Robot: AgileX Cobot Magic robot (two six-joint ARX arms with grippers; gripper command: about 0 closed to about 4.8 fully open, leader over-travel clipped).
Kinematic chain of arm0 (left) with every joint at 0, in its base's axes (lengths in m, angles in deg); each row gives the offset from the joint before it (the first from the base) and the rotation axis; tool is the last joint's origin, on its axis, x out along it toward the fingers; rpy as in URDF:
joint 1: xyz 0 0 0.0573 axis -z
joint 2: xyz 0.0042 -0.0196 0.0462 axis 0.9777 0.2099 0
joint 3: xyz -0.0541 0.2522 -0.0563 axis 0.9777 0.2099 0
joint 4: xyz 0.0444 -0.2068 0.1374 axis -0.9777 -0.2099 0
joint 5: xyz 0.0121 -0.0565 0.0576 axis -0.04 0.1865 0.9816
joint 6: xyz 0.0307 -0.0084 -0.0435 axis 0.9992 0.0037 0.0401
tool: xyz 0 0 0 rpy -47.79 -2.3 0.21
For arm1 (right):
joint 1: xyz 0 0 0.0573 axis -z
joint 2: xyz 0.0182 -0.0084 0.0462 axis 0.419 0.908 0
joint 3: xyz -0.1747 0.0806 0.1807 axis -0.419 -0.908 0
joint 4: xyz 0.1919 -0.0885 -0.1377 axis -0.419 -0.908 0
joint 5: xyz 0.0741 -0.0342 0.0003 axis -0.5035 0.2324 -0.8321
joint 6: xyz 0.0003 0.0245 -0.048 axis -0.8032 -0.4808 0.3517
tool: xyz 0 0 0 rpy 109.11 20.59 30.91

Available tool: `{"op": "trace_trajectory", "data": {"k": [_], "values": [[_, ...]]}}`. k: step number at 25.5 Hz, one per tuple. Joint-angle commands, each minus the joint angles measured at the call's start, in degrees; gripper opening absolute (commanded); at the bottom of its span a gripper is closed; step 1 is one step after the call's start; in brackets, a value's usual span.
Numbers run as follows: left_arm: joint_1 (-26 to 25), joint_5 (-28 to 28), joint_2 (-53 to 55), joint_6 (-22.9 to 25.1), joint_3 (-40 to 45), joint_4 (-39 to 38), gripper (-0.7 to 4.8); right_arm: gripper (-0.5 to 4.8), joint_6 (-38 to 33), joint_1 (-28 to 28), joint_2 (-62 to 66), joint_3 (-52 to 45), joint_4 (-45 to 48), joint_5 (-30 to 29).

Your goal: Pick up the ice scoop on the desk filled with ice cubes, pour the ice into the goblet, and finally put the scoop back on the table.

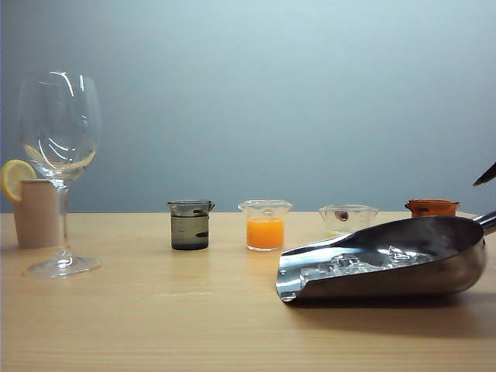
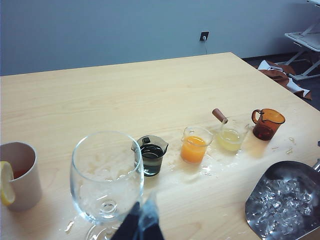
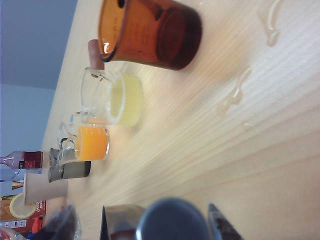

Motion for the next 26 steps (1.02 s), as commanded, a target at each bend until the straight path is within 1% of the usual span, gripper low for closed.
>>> {"op": "trace_trajectory", "data": {"k": [1, 5, 8, 19, 22, 26], "values": [[0.1, -0.1, -0.1, 0.2, -0.3, 0.5, -0.05, 3.33, 0.0, -0.3, 0.0, 0.1, 1.9, 0.0], [0.1, -0.1, 0.0, 0.2, -0.3, 0.5, -0.05, 3.32, 0.0, -0.7, 0.0, 0.1, 1.9, 0.1], [0.1, -0.1, 0.0, 0.2, -0.3, 0.5, -0.05, 3.05, 0.0, -0.7, 0.0, 0.1, 1.9, 0.6], [0.1, -0.1, 0.0, 0.2, -0.3, 0.5, -0.05, 3.05, 0.0, -0.7, 0.0, 0.1, 1.9, 1.1], [0.1, -0.1, 0.0, 0.2, -0.3, 0.5, -0.05, 3.06, -0.1, -2.1, 0.0, 0.1, 1.8, 1.2], [0.1, -0.1, 0.0, 0.2, -0.3, 0.5, -0.05, 3.06, -0.1, -4.0, 0.0, 0.1, 1.8, 4.5]]}}
